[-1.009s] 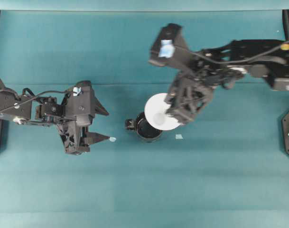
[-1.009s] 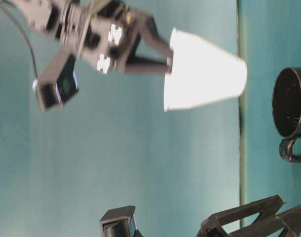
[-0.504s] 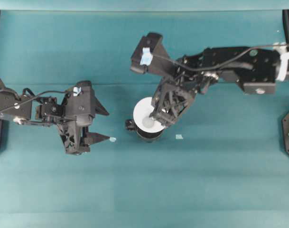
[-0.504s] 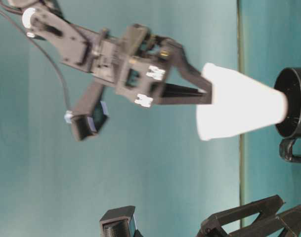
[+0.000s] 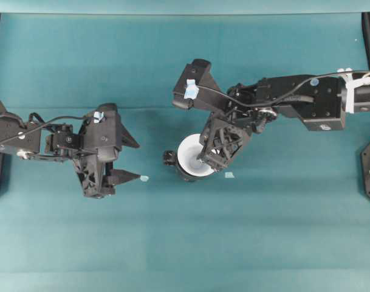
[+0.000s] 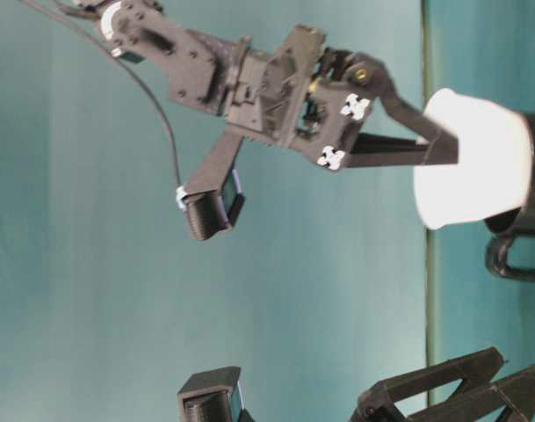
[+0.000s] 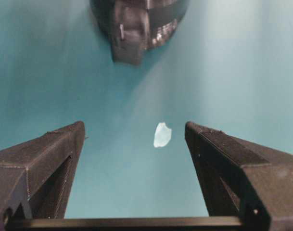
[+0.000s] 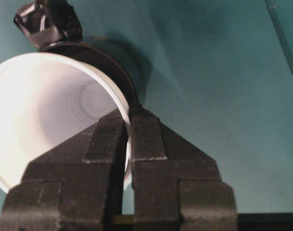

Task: Put a paper cup into the cup holder on your left arm.
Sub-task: 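Lower the paper cup into the black mug and open the right gripper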

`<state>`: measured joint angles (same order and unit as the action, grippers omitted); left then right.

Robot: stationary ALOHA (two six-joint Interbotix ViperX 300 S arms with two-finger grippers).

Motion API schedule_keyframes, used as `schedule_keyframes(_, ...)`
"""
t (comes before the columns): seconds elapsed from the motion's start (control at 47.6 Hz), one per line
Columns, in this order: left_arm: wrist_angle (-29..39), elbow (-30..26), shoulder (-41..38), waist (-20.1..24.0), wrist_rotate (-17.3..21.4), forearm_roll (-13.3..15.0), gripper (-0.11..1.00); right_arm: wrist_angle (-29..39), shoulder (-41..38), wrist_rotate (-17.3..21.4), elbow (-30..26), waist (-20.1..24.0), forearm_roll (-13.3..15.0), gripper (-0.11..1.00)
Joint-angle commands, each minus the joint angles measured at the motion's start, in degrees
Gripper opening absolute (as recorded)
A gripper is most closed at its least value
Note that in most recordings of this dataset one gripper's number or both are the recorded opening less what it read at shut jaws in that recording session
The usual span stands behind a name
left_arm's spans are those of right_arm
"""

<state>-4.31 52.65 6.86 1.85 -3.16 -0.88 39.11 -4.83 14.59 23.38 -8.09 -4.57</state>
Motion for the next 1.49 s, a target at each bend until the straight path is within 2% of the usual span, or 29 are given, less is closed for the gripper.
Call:
schedule_keyframes(0.0, -0.26, -0.35, 0.18, 0.00, -0.09, 0.00, 0.88, -1.58, 0.53, 0.35, -0.44, 0.09, 0.09, -0.04)
schedule_keyframes(0.798, -0.26, -0.70, 0.00, 0.00, -0.09, -0.09, 0.88, -2.29, -2.02, 0.26, -1.32, 0.09, 0.09, -0.04)
schedule_keyframes(1.093, -0.35, -0.70, 0.00, 0.00, -0.09, -0.09, 0.88, -0.35, -2.20, 0.26, -1.67, 0.18, -1.05, -0.02)
schedule_keyframes(1.324, -0.26, -0.70, 0.00, 0.00, -0.09, -0.09, 0.88, -0.79, -2.20, 0.09, -1.76, 0.35, -1.41, 0.08)
schedule_keyframes(1.471, -0.26, -0.70, 0.00, 0.00, -0.09, -0.09, 0.88, -1.14, -1.93, 0.00, -1.85, 0.62, -2.55, 0.23)
